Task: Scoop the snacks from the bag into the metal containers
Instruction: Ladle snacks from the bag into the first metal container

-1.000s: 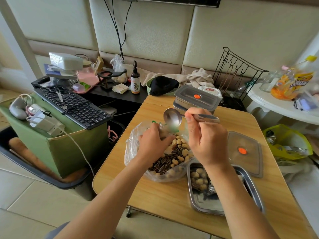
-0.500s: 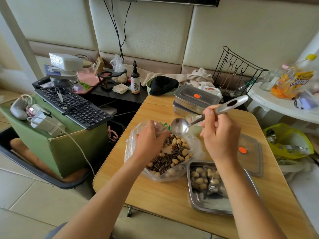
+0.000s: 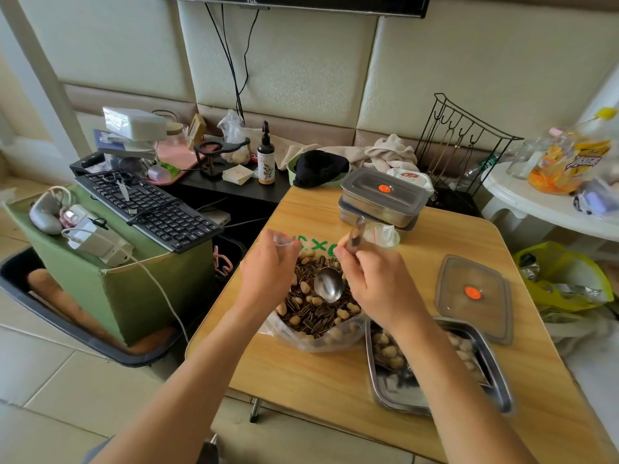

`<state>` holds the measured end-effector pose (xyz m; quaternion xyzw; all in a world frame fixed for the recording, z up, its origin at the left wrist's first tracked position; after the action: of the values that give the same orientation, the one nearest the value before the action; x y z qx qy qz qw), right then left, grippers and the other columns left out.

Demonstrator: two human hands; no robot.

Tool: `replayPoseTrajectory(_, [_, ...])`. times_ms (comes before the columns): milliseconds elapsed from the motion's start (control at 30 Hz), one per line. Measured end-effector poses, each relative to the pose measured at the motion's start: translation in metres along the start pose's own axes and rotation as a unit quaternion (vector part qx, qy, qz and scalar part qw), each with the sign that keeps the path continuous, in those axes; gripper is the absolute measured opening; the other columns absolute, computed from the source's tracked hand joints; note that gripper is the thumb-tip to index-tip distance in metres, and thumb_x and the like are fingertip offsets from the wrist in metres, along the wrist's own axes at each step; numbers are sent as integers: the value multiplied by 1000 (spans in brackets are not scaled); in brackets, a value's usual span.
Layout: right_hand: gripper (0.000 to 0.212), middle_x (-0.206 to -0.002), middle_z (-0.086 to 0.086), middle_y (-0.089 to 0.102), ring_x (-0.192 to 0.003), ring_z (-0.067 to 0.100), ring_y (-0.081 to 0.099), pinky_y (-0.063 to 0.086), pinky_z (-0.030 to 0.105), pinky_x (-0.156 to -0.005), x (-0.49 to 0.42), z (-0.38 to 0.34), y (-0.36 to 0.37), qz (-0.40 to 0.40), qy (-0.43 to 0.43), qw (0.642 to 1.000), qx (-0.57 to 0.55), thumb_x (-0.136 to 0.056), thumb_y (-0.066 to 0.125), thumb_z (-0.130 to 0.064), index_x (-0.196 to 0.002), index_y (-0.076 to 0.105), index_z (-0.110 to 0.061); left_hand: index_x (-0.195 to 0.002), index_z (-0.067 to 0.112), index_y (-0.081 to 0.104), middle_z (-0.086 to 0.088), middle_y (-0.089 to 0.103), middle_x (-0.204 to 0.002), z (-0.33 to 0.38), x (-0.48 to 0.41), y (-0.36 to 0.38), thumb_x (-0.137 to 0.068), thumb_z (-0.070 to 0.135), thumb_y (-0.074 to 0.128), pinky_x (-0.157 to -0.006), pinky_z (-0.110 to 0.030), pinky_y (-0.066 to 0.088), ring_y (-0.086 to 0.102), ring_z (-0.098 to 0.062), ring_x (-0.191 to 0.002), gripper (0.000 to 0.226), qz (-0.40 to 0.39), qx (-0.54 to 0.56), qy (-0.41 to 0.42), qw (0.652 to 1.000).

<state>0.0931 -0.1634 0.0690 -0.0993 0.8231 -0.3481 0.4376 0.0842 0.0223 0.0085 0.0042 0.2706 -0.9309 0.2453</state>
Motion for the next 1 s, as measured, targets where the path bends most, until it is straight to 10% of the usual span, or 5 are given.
replayPoseTrajectory(267, [28,-60,-4,62,-47,8,64,50,24,-42,5,16,8,31,127,991,-39,-111,46,-25,-92,62,-12,-113,23,45,18,56,-85,-8,-2,-1,-103,44,55,-104,-55,48,65,-20,-97,25,-26,-3,-34,999])
replayPoseTrajectory(500, [31,-68,10,72,-53,22,72,56,27,-48,30,71,6,61,431,883,-174,-111,45,-28,-98,64,-7,-112,24,42,19,58,-84,-8,-4,2,-100,47,59,-101,-53,51,66,-17,-97,30,-42,-9,-25,999])
replayPoseTrajectory(1000, [32,-68,5,70,-55,19,71,53,31,-54,26,82,-30,108,371,912,-136,-109,48,-35,-92,68,-16,-109,20,48,5,66,-92,5,6,25,-95,32,62,-87,-32,19,55,-15,-89,23,-83,-190,107,973])
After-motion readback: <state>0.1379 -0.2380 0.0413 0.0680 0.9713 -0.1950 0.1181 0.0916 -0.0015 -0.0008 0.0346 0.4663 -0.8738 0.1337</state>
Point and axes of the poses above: each hand's wrist, its own x-axis away from the middle knuckle, its own y-axis out of the palm, z = x × y, the point moved 7 cm from there along -x, towards the middle knuckle
